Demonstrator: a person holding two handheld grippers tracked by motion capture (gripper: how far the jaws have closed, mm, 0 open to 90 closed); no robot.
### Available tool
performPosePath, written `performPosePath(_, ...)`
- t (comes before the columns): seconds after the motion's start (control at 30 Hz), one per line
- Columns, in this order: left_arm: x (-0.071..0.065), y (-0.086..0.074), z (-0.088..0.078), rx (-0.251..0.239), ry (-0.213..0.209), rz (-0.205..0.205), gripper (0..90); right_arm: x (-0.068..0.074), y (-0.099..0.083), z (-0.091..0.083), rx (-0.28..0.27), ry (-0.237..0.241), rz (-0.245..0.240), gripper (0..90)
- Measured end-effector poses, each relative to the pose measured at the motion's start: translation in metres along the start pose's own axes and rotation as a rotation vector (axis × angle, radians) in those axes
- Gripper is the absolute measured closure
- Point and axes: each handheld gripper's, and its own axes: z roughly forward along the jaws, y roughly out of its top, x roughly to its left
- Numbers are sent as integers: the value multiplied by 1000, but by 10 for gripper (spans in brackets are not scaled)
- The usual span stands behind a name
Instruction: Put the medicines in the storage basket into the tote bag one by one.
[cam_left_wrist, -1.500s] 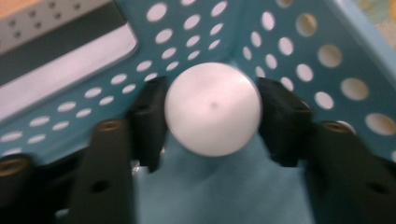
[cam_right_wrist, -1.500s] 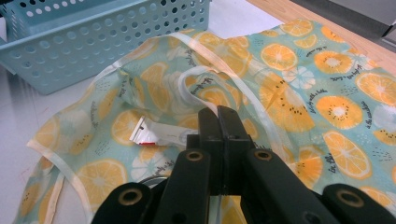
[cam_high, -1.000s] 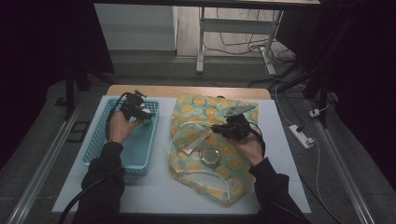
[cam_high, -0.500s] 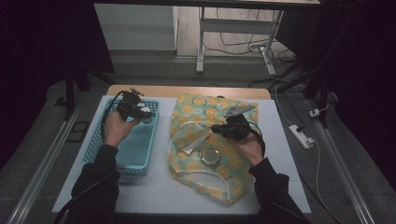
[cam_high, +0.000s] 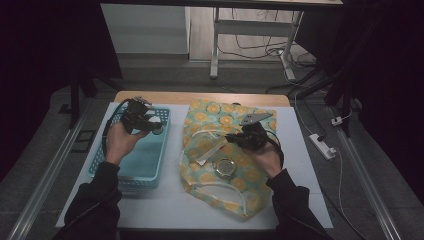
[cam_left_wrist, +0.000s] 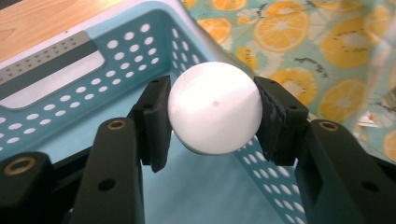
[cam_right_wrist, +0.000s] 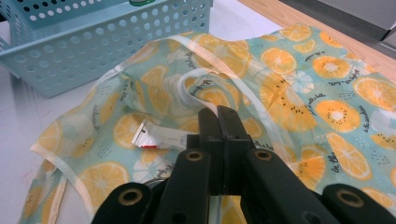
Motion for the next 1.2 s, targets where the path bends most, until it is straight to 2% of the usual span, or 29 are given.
performPosePath(0.67, -38, -2, -16, -26, -69, 76, 507, 1, 0, 0, -3, 0, -4, 900)
performPosePath(1.2, -70, -7, -11, -23, -157, 141, 507, 1, 0, 0, -3, -1, -4, 900)
